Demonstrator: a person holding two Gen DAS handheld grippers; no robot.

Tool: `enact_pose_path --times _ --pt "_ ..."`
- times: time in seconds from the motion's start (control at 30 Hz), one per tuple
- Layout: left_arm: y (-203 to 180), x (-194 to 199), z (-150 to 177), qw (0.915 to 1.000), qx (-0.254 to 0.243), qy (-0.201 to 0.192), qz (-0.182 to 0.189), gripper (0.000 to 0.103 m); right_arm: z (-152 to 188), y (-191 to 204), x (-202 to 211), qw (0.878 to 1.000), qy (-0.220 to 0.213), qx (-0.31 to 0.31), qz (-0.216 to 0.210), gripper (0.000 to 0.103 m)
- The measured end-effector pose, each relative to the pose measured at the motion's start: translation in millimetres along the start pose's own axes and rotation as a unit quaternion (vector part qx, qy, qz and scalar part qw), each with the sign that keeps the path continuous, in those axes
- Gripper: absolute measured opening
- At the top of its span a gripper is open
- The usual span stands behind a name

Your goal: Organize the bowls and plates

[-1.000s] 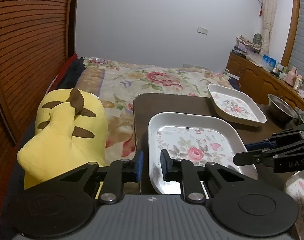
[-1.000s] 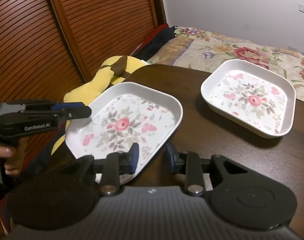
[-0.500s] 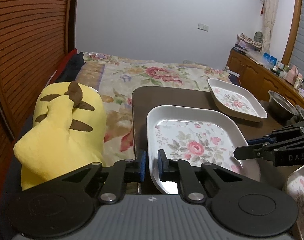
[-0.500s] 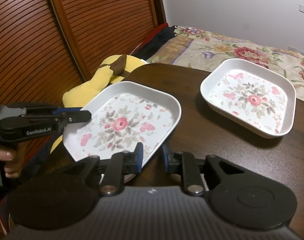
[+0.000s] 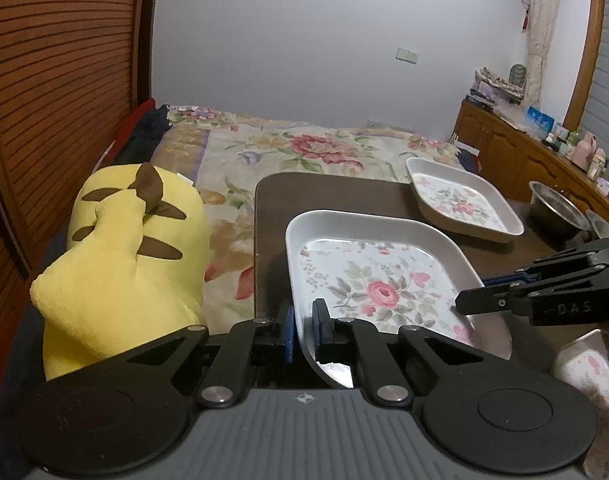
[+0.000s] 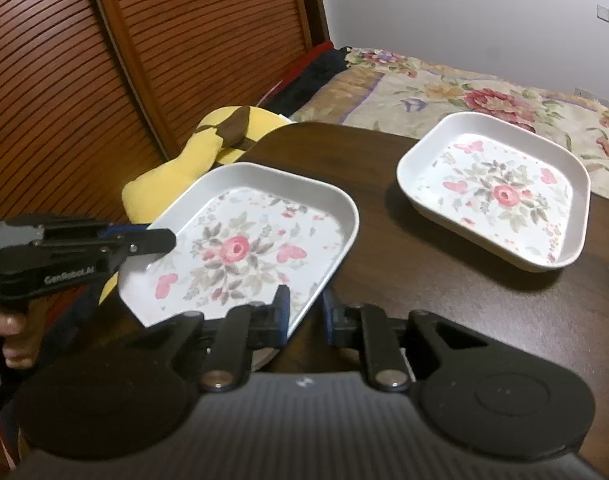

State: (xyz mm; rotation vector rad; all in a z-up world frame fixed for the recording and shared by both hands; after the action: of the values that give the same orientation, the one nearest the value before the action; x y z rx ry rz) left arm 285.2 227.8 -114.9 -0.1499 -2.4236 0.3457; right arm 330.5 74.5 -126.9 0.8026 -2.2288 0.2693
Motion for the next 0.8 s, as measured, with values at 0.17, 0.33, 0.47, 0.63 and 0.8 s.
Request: enact_pose_path --times 0.17,0.33,0.47,0.63,0.8 --pt "-8.9 12.5 -0.6 1.0 -0.003 -0.007 0.0 0.01 0.2 1.2 13.2 1.0 -0.007 -0.002 0.004 0.017" --pt "-23.8 28.1 -1.9 0.9998 -0.012 -0.015 0.006 0.01 -2.1 0.3 32.7 1.0 -0.022 0.0 0.012 0.017" --pt "-37.9 41.4 -6.1 0.9994 -0.021 -0.027 0.009 0.01 -0.7 -2.2 50.4 0.999 -0.034 -0.003 0.018 0.017" --pt "-55.2 56.4 -11.2 0.9988 -0.027 -0.037 0.016 0.01 -0.9 -7.1 74.2 0.998 -0.05 -0.004 0.025 0.017" --pt "-78.1 72.1 -12.5 0.9977 -0.041 -0.048 0.025 0.01 2.8 -13.8 97.6 0.997 -0.067 -0.011 0.032 0.017"
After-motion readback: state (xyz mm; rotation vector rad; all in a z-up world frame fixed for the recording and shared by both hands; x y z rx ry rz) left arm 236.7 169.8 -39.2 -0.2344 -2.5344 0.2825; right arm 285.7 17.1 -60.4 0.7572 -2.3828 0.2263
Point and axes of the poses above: each gripper's, at about its wrist camera, not at the fingertips, and x roughly against the way its jaws point, y to its left, z to its underside, the point moved 9 cm from there along -x, roughly the way its jaws point, and after that the axes turned 11 degrees about x, right-handed, at the moved point
